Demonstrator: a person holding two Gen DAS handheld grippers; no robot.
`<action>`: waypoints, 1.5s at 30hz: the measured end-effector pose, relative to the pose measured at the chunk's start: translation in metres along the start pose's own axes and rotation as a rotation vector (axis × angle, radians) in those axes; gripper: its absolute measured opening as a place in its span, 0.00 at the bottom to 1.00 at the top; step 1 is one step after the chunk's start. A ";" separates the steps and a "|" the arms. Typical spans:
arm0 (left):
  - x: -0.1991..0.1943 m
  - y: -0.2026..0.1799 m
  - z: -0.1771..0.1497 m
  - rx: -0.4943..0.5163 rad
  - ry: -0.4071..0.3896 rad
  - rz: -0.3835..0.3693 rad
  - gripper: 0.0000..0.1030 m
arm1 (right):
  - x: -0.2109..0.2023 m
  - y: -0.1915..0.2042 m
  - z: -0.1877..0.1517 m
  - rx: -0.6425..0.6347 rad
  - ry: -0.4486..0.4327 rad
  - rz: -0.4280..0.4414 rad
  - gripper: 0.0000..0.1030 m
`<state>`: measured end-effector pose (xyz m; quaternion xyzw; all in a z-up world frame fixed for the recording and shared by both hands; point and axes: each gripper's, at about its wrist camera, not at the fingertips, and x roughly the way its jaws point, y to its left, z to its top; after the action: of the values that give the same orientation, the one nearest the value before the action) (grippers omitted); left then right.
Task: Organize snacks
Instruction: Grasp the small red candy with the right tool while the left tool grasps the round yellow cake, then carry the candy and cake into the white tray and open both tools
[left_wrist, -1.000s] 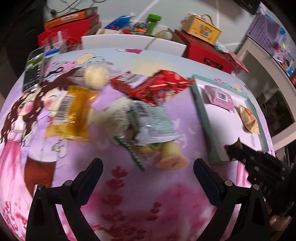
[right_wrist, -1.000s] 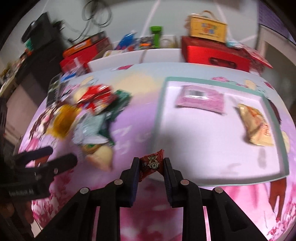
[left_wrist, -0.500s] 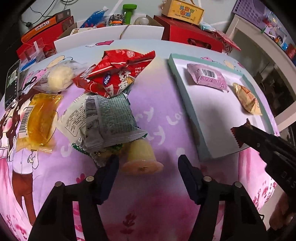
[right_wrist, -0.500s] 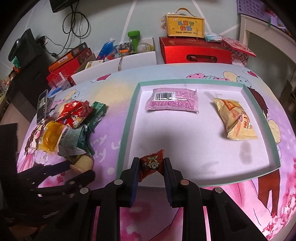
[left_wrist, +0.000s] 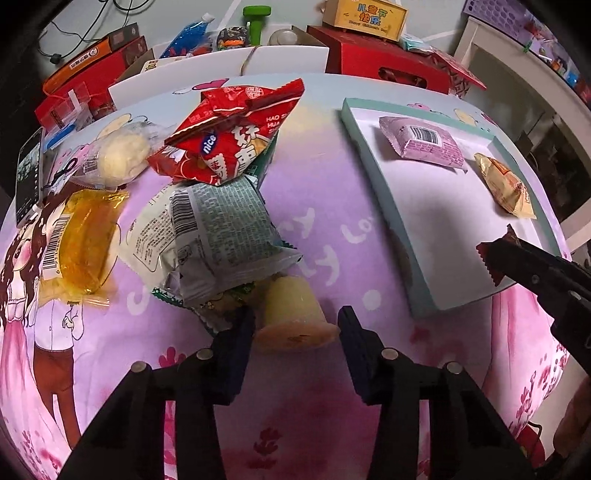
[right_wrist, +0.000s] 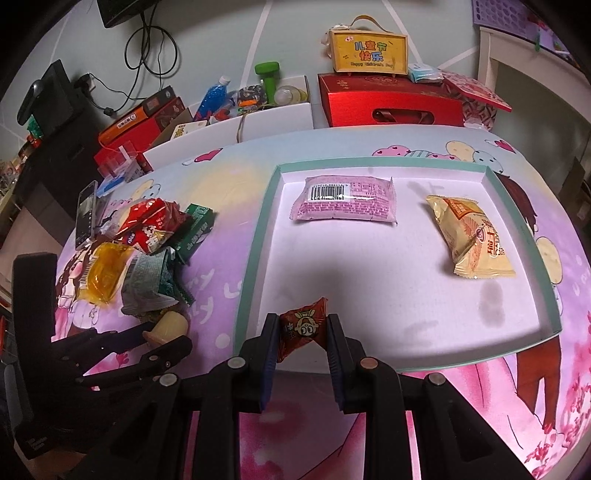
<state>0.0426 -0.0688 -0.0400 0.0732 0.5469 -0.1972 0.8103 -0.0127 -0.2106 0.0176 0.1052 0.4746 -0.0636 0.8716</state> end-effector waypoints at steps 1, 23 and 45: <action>0.000 -0.001 0.000 0.002 0.001 -0.006 0.46 | 0.000 0.000 0.000 -0.001 0.000 0.000 0.26; -0.043 -0.011 -0.004 0.038 -0.081 -0.090 0.46 | -0.005 -0.006 0.002 0.021 -0.015 0.010 0.26; -0.035 -0.096 0.050 0.233 -0.187 -0.226 0.46 | -0.012 -0.131 0.012 0.313 -0.035 -0.205 0.26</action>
<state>0.0352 -0.1648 0.0209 0.0860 0.4474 -0.3552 0.8163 -0.0374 -0.3407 0.0179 0.1894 0.4517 -0.2272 0.8417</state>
